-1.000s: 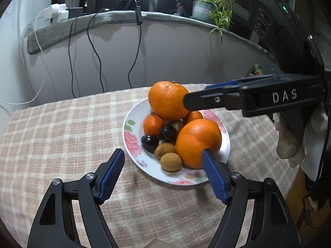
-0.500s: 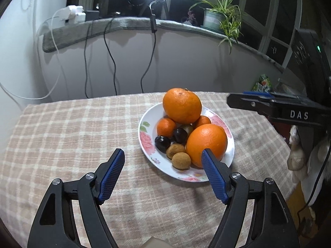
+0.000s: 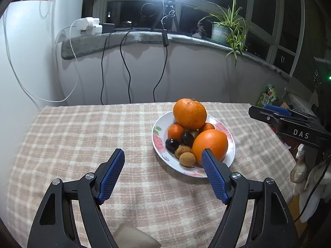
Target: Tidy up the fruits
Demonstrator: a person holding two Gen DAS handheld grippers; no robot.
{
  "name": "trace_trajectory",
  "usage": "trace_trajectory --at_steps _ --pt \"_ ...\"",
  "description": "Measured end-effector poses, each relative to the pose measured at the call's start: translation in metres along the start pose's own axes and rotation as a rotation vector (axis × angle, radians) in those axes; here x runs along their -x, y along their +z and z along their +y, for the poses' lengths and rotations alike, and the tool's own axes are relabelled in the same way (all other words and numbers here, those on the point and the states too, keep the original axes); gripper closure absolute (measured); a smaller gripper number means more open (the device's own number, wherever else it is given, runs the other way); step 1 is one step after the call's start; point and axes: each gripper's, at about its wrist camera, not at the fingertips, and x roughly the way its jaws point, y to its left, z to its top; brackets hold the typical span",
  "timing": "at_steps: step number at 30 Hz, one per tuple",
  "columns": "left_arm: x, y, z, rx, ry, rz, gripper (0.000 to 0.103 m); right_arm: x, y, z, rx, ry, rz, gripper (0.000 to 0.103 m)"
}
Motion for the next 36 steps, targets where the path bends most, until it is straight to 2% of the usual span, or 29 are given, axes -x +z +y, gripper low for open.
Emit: trace_trajectory --at_steps 8,36 --pt "0.009 0.001 -0.001 0.007 0.007 -0.020 0.026 0.018 -0.003 0.001 -0.010 -0.029 -0.060 0.034" --pt "0.013 -0.001 -0.005 -0.001 0.010 -0.029 0.026 0.022 -0.006 0.010 0.022 -0.024 -0.058 0.034"
